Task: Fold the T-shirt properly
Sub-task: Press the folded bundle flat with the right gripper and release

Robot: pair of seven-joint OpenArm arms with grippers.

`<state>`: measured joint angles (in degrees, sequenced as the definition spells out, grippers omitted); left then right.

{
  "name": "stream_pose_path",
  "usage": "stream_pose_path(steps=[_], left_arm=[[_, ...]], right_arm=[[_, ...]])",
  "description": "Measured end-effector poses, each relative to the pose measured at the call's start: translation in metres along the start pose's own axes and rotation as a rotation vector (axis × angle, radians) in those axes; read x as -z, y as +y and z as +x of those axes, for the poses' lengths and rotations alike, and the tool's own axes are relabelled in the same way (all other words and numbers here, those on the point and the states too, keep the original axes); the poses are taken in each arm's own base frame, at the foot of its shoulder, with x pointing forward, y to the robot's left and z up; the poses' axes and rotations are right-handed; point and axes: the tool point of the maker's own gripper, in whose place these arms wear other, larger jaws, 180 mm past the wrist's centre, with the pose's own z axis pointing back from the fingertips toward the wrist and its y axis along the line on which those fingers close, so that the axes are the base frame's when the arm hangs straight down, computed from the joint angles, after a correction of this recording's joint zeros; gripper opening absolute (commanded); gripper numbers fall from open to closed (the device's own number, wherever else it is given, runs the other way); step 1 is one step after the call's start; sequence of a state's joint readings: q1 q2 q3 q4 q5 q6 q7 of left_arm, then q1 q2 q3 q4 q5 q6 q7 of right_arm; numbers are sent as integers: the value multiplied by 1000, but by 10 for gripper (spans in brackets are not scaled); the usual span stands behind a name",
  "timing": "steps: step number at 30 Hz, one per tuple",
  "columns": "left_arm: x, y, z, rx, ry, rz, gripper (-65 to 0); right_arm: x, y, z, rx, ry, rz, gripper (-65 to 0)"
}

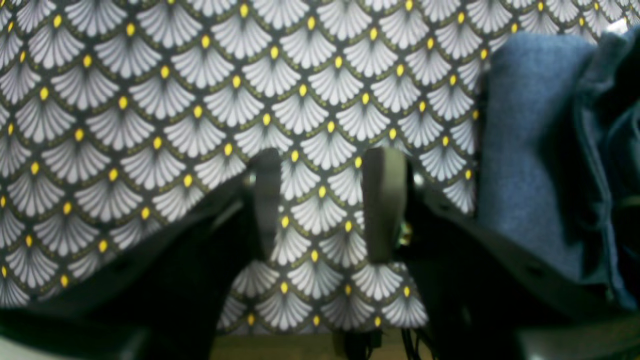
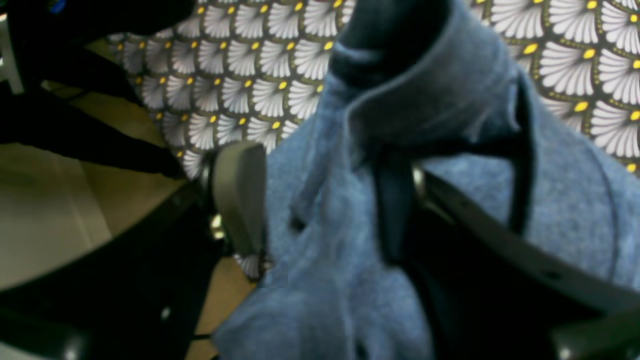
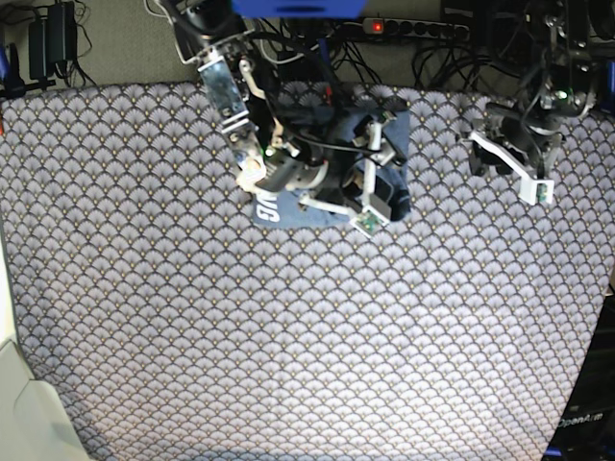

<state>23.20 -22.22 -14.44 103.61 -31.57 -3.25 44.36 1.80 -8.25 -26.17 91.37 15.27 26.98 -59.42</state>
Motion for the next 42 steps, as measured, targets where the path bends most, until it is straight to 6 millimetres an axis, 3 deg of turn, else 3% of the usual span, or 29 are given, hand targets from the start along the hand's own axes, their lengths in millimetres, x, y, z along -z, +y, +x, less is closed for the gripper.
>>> stream_pose_path(steps=[3, 5, 6, 8, 12, 15, 18, 21, 27, 32, 38, 42], left_arm=[[0, 0, -1, 0, 3, 0, -387], [-2, 1, -4, 1, 7, 2, -387], [-4, -1, -6, 9, 9, 2, -387], [-8, -1, -10, 18, 16, 0, -387], [-13, -1, -8, 38, 14, -2, -387], [-18, 4, -8, 62, 18, 7, -387], [-26, 23, -11, 41, 22, 58, -387], [-30, 37, -7, 28, 8, 95, -387], [-38, 48, -9, 19, 5, 125, -387], [-40, 48, -20, 12, 34, 123, -387], [-44, 49, -39, 11, 84, 126, -387], [-44, 49, -34, 16, 69, 127, -387]], right_arm=[[-8, 20, 18, -89, -41, 17, -281], [-20, 34, 43, -139, -135, 33, -281], [-29, 36, 57, -155, -204, 36, -281], [-39, 31, 64, -173, -256, 7, -282], [-40, 27, 50, -160, -244, 0, -332], [-43, 15, 42, -170, -231, -28, -442], [-43, 12, 19, -163, -180, -30, -574], [-43, 6, 8, -167, -151, -40, -650], [-24, -5, -2, -144, -99, -31, -650], [-6, -16, 13, -124, -143, -18, -650], [15, -30, 12, -94, -109, -12, -650], [32, -38, 14, -57, -113, -1, -650]])
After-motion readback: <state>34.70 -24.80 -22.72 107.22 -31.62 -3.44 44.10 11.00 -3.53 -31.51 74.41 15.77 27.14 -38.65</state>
